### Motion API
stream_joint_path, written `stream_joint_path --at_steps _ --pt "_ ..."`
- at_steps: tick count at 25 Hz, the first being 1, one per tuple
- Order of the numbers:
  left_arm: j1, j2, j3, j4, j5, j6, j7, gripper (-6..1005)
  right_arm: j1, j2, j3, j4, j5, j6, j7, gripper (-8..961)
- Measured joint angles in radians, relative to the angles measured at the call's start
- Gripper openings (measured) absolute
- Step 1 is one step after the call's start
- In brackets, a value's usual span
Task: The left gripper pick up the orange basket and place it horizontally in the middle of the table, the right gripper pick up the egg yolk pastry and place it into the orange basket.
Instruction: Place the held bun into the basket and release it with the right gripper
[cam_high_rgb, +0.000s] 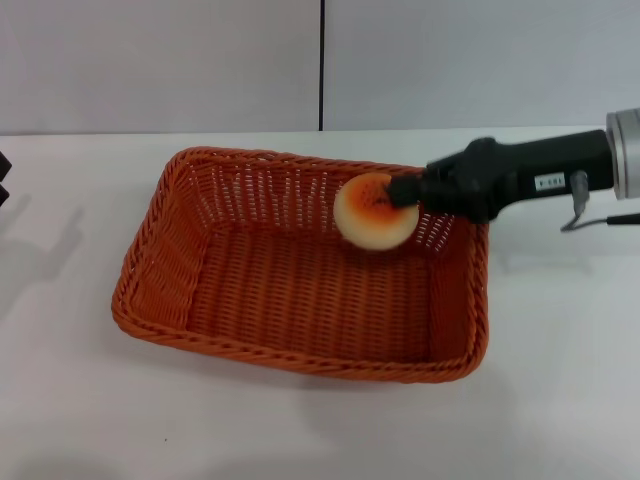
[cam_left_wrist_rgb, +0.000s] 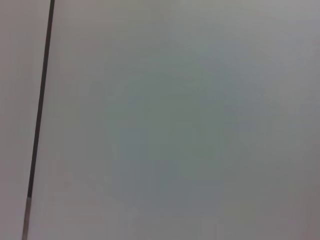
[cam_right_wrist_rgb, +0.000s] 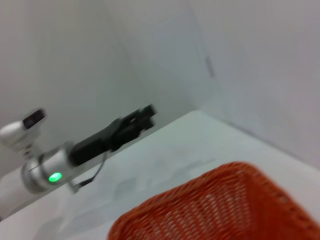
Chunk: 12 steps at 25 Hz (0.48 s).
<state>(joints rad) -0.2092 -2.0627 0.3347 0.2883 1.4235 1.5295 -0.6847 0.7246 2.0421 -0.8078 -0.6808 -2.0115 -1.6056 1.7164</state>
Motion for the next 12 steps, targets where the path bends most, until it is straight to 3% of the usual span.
stream_joint_path --at_steps 8,12 --pt "-0.004 0.001 -0.002 -0.012 0.000 -0.006 0.000 743 -0.020 0.009 -0.002 0.006 0.051 0.017 -0.071 161" --pt "-0.004 0.003 -0.004 -0.012 0.000 -0.006 0.000 743 -0.043 0.012 0.005 -0.032 0.095 -0.023 -0.073 345"
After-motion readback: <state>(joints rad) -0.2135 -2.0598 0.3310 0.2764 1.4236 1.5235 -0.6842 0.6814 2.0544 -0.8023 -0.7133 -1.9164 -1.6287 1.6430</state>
